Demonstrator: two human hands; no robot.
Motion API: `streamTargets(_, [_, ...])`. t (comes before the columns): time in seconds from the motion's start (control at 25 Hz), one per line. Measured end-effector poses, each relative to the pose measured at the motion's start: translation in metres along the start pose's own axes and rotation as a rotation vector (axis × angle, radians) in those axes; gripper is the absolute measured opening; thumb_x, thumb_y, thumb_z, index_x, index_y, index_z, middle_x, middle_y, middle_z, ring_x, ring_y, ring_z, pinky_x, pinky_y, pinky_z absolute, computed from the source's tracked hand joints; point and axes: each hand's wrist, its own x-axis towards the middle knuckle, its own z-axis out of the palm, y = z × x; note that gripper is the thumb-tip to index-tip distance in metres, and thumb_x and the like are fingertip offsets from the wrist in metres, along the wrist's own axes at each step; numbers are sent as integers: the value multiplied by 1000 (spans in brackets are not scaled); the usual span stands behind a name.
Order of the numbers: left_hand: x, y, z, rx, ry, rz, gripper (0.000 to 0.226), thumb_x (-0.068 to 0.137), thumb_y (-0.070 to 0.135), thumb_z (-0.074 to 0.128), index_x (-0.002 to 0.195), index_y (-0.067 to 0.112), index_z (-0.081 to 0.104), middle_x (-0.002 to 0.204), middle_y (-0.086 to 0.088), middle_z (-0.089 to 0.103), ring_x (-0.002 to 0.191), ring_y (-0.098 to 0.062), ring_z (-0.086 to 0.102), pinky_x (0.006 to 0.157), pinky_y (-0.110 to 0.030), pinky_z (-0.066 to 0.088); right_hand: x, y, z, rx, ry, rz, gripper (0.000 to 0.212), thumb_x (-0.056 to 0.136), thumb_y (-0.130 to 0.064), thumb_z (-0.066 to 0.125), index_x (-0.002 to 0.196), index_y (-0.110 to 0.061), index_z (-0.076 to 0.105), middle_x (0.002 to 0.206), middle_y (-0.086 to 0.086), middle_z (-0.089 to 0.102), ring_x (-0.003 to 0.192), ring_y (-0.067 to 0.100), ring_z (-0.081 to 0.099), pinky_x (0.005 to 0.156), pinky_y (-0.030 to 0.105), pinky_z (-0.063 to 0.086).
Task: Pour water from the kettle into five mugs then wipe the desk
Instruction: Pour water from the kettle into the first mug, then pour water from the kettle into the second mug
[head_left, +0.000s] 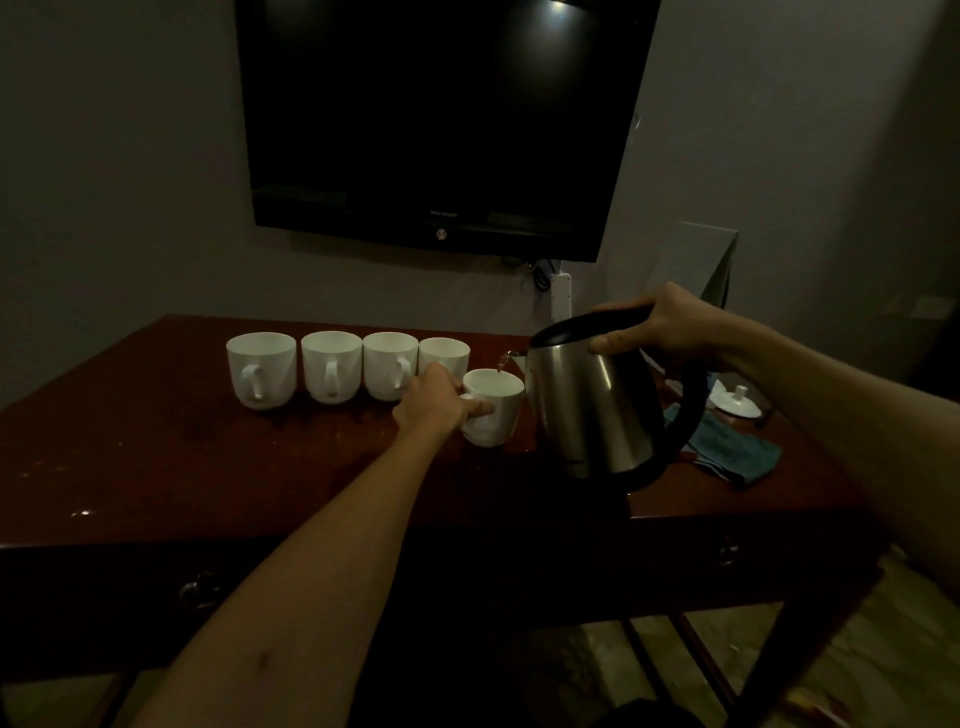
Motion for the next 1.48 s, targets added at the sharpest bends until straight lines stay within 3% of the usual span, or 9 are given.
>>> streamTargets(0.08, [-1, 2, 0, -13, 5, -7, 50, 78, 42, 80, 118, 15, 67, 112, -5, 65, 102, -19, 54, 75, -38, 36, -4, 6, -1, -3, 26, 15, 65, 73, -39, 76, 134, -26, 59, 109, 7, 68, 103, 42, 64, 87, 54, 57])
streamTargets(0.2, [-3, 3, -1, -37, 14, -26, 50, 78, 40, 81, 118, 15, 67, 113, -4, 64, 111, -23, 56, 77, -38, 36, -16, 18, 3, 95, 78, 29, 61, 76, -35, 77, 133, -25, 61, 87, 8, 68, 61, 25, 64, 54, 35, 57])
streamTargets(0.28, [-4, 4, 2, -47, 24, -26, 50, 77, 40, 81, 119, 15, 67, 115, -5, 65, 108, -21, 56, 76, -38, 36, -20, 32, 8, 197, 124, 29, 63, 73, -38, 81, 132, -27, 62, 95, 18, 71, 69, 39, 69, 57, 46, 61])
streamTargets(0.44, [-4, 5, 6, -60, 38, -38, 50, 77, 42, 81, 115, 13, 67, 103, -2, 62, 101, -20, 55, 74, -38, 37, -21, 52, 32, 249, 226, -16, 68, 82, -27, 76, 144, -20, 50, 114, 7, 63, 59, -13, 62, 50, 7, 47])
streamTargets(0.56, [-4, 9, 10, -72, 72, -38, 39, 79, 40, 80, 100, 12, 65, 94, 0, 58, 92, -16, 49, 74, -37, 37, -21, 64, 45, 243, 327, -48, 78, 76, -34, 80, 145, -21, 47, 136, 7, 59, 113, 10, 62, 93, 31, 54])
streamTargets(0.64, [-3, 10, 14, -72, 92, -46, 34, 79, 40, 80, 94, 14, 63, 93, 0, 57, 93, -18, 50, 75, -36, 36, -20, 65, 46, 195, 361, -74, 83, 74, -38, 81, 147, -20, 45, 140, 7, 57, 126, 20, 54, 107, 42, 46])
streamTargets(0.88, [5, 16, 27, -83, 133, -54, 36, 78, 41, 81, 98, 15, 66, 90, 0, 58, 92, -19, 52, 77, -37, 40, -21, 73, 52, 138, 495, -159, 97, 60, -64, 73, 143, -19, 51, 137, 9, 60, 126, 22, 55, 104, 47, 48])
streamTargets(1.2, [21, 22, 37, -67, 122, -37, 36, 77, 39, 81, 101, 15, 70, 93, 1, 65, 91, -17, 57, 85, -44, 50, -12, 82, 54, 155, 621, -187, 75, 65, -56, 77, 128, -18, 65, 117, 5, 70, 109, 19, 64, 92, 45, 56])
streamTargets(1.48, [33, 37, 63, -38, 238, -78, 40, 75, 44, 82, 101, 17, 69, 100, -3, 69, 99, -20, 63, 72, -38, 46, -5, 91, 52, 197, 635, -195, 79, 61, -62, 74, 127, -20, 66, 116, 3, 71, 108, 18, 65, 91, 44, 57])
